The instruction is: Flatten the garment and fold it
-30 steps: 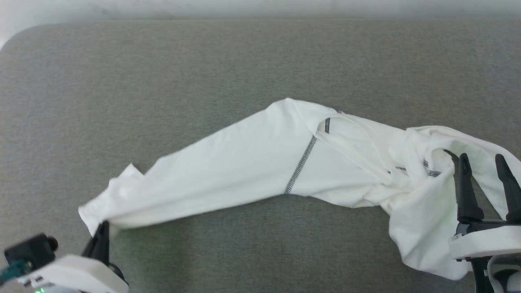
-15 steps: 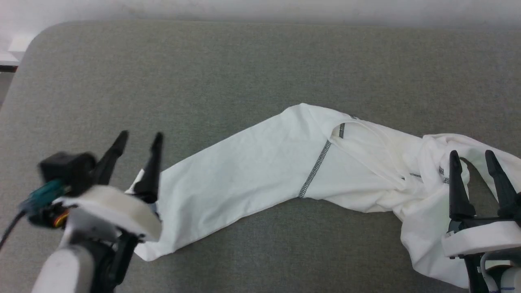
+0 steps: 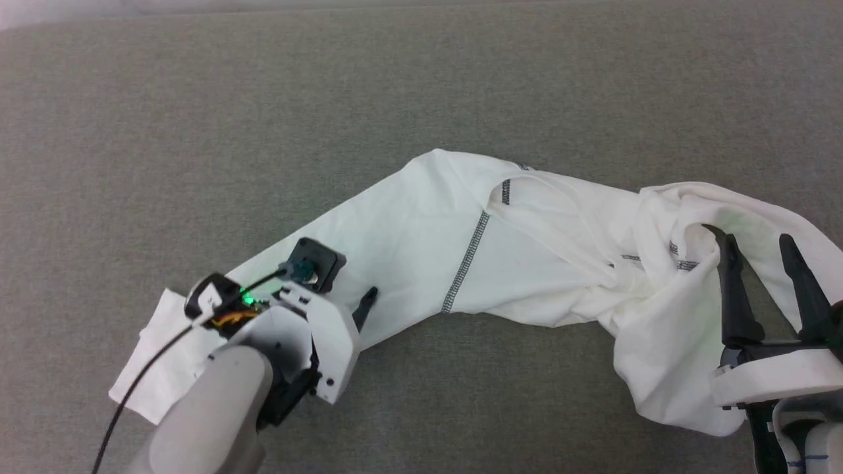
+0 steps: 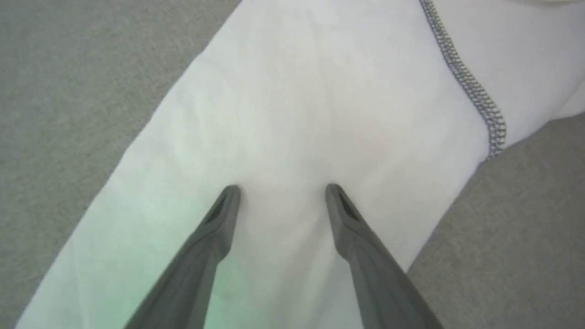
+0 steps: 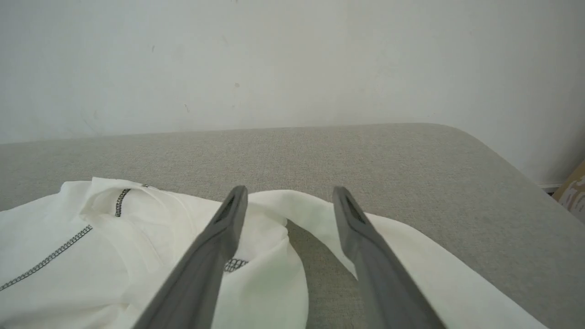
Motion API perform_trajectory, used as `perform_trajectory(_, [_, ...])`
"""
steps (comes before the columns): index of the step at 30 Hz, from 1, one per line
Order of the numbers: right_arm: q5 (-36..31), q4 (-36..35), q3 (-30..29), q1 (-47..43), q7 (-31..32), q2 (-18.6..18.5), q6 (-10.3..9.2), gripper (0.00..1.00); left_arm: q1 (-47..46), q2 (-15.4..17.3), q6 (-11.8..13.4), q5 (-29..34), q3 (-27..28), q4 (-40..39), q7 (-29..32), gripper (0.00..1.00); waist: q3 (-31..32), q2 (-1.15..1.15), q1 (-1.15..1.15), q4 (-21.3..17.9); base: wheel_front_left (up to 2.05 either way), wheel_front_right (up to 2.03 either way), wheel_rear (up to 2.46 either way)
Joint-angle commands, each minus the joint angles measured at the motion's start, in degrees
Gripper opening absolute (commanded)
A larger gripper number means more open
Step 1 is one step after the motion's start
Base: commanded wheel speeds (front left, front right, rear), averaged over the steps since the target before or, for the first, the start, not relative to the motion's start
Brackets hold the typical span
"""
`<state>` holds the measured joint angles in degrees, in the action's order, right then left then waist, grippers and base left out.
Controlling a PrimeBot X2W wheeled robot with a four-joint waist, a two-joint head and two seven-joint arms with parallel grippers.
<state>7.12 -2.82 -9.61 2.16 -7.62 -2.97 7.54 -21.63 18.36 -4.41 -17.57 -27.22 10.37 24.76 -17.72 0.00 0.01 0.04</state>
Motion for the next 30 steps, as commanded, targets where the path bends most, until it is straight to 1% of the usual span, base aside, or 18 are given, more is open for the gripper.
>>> perform_trajectory(1, [0.37,0.09,-0.11,0.81,-0.27,0.09,-0.05,1.0,-1.49,0.27,-0.5,0.82,-0.85,2.13,0.64,1.0,-0.97,0.0,-0.01,-1.2,0.0,0.0,0.0])
perform_trajectory(2, [0.37,0.14,-0.21,0.88,-0.27,0.09,-0.05,1.0,-1.99,0.23,-0.65,1.0,-1.28,3.86,0.87,1.0,-1.03,0.0,-0.01,-1.31,0.0,0.0,0.0])
perform_trajectory(3, [0.37,0.16,-0.28,0.93,-0.28,0.09,-0.05,1.0,-2.5,0.34,-0.84,1.36,-1.85,5.42,1.18,0.49,-1.1,0.0,-0.01,-1.4,0.0,0.0,0.0])
perform_trajectory(4, [0.38,0.17,-0.33,0.97,-0.29,0.09,-0.05,1.0,-3.0,0.51,-1.09,1.69,-2.5,6.74,1.33,0.13,-1.13,0.0,-0.01,-1.46,0.0,0.0,0.0])
perform_trajectory(5, [0.37,0.16,-0.37,0.98,-0.29,0.09,-0.05,1.0,-3.31,0.51,-1.37,1.55,-2.99,7.94,1.48,0.0,-1.11,0.0,-0.01,-1.47,0.0,0.0,0.0])
perform_trajectory(7, [0.33,0.17,-0.58,0.91,-0.22,0.09,-0.05,1.0,-3.72,0.37,-1.79,0.81,-3.59,9.64,1.69,0.0,-0.82,0.0,-0.01,-1.3,0.0,0.0,0.0])
perform_trajectory(10, [0.27,0.23,-0.89,0.6,-0.05,0.09,-0.05,1.0,-4.12,-0.46,-1.97,-1.0,-2.86,9.97,-0.09,0.0,0.2,0.0,-0.01,-0.47,0.0,0.0,0.0])
perform_trajectory(13, [0.12,0.12,-0.7,0.24,0.24,0.09,-0.05,1.0,-3.96,-1.0,-1.07,-3.12,-0.53,8.4,-2.65,0.0,1.52,0.0,-0.01,0.41,0.0,0.0,0.0])
perform_trajectory(15, [0.08,-0.03,-0.61,0.04,0.46,0.09,-0.05,1.0,-3.16,-1.15,0.42,-4.9,2.01,6.11,-4.69,0.0,2.42,0.0,-0.01,0.9,0.0,0.0,0.0])
perform_trajectory(18, [-0.01,-0.29,-0.82,-0.56,0.86,0.09,-0.05,1.0,-0.36,-0.22,2.94,-7.11,5.82,1.56,-6.83,0.0,3.59,0.0,-0.01,1.61,0.0,0.0,0.0])
perform_trajectory(23, [0.05,-0.63,-0.83,-1.49,1.22,0.09,-0.05,1.0,8.85,3.02,7.46,-9.41,11.18,-6.9,-7.81,0.0,4.47,0.0,-0.01,2.09,0.0,0.0,0.0])
perform_trajectory(24, [0.14,-0.59,-0.82,-1.67,1.24,0.09,-0.05,1.0,10.99,3.25,8.15,-9.95,11.78,-8.19,-7.73,0.0,4.53,0.0,-0.01,2.17,0.0,0.0,0.0])
perform_trajectory(27, [0.4,-0.43,-0.73,-2.12,1.34,0.09,-0.05,1.0,16.8,2.34,10.15,-11.79,12.84,-11.27,-7.99,0.0,4.5,0.0,-0.01,2.44,0.0,0.0,0.0])
perform_trajectory(29, [0.56,-0.22,-0.5,-2.29,1.41,0.09,-0.05,1.0,19.19,1.23,11.31,-12.51,13.33,-12.18,-9.05,0.47,4.59,0.0,-0.01,2.55,0.0,0.0,0.0])
perform_trajectory(30, [0.62,-0.14,-0.43,-2.36,1.43,0.09,-0.05,1.0,19.95,0.37,11.76,-13.04,13.66,-12.59,-9.99,0.92,4.68,0.0,-0.01,2.59,0.0,0.0,0.0])
